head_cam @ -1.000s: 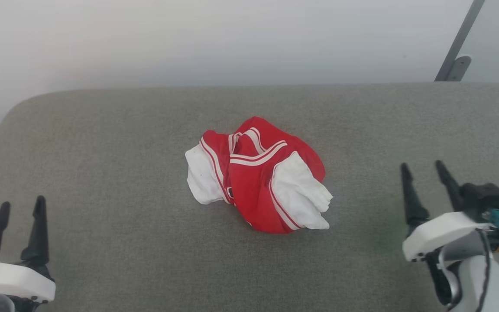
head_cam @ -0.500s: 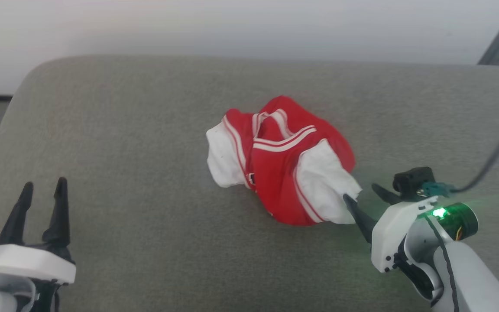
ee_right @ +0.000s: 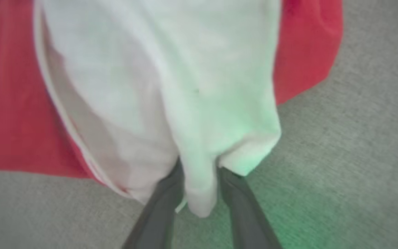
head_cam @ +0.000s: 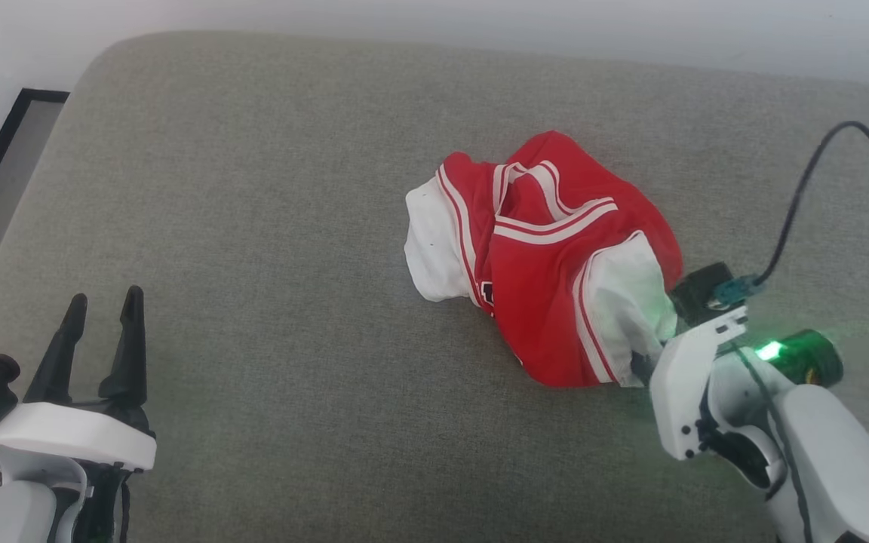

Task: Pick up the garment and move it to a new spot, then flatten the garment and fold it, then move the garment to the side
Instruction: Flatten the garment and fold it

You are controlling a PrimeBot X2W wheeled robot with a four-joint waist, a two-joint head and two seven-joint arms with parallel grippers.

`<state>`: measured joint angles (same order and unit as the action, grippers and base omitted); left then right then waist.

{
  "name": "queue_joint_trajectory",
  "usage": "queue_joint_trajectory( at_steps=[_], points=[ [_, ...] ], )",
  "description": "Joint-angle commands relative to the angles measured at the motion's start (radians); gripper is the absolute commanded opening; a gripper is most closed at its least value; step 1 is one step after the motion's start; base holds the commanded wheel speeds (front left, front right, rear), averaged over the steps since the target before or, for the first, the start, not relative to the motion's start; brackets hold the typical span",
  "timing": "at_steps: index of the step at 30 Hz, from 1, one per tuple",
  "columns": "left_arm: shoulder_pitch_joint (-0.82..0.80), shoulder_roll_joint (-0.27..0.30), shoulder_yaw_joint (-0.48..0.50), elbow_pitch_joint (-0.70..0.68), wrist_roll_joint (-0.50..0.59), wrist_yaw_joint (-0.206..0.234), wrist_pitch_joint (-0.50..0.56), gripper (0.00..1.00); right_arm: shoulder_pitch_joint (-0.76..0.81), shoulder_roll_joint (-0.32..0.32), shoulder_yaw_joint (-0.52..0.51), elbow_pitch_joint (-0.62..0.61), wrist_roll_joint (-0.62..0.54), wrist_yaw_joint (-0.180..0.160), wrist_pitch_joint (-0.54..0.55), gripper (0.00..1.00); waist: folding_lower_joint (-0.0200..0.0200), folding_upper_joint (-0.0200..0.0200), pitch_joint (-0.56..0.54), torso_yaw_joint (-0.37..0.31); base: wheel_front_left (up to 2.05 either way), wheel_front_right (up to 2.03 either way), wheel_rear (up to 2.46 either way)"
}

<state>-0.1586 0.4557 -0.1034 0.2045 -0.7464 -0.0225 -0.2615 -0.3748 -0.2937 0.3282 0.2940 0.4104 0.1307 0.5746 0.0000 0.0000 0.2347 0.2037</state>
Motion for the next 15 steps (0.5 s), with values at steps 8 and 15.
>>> queue_joint_trajectory(
  at_steps=[8, 15],
  points=[
    [-0.01, -0.012, 0.042, 0.016, 0.021, -0.018, -0.005, 1.0, -0.001, -0.028, -0.028, -0.08, 0.033, -0.001, 0.043, 0.0, 0.0, 0.0, -0.008, -0.028, 0.0, 0.0, 0.0],
    [0.009, -0.004, 0.072, 0.009, 0.032, -0.024, -0.005, 1.0, 0.021, -0.073, -0.169, -0.203, 0.027, 0.0, 0.078, 0.0, 0.0, 0.0, -0.02, -0.069, 0.0, 0.0, 0.0]
  ],
)
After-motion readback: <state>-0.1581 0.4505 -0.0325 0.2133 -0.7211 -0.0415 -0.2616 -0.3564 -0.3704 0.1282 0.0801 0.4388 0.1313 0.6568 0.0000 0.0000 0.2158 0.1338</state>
